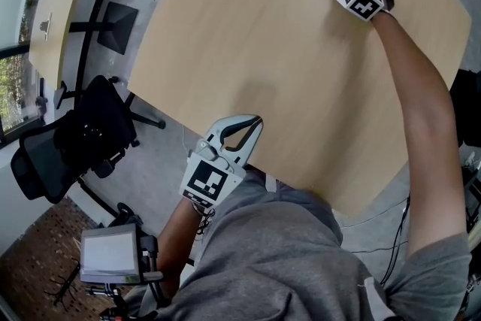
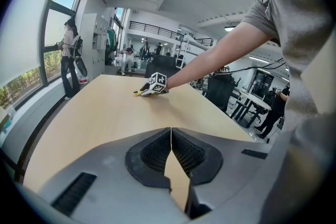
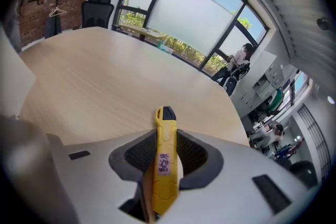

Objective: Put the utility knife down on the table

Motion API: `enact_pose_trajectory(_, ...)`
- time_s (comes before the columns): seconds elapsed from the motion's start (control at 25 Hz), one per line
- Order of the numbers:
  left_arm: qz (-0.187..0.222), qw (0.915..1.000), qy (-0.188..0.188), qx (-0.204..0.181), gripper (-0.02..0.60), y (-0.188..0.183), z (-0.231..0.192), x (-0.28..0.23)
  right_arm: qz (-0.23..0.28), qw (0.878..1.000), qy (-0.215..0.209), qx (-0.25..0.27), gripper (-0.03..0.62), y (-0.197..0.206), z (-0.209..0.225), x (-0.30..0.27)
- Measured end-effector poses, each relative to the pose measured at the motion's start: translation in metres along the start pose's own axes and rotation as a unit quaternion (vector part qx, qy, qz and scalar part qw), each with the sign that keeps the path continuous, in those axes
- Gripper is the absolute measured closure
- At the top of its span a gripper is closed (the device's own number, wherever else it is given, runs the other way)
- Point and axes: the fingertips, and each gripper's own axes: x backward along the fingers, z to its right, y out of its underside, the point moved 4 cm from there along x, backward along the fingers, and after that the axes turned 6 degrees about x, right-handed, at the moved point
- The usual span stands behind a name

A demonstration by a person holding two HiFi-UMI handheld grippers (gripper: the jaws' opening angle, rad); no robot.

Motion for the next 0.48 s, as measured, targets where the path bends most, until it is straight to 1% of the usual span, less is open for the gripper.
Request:
enact_pose_trajectory(0.24,0.002,1.0000,0.002,-0.002,0.575,-0.004,0.000,-0.007,-0.015,0.999,-0.016,0.043,0.476,0.002,-0.005,-0.003)
enact_pose_trajectory(0.48,0.010,0.9999,-0.003,-0.002,0.575,0.002,-0.003,-0.001,-0.008,1.000,-0.007,0.028,0.476,-0.007,-0.006,0.006)
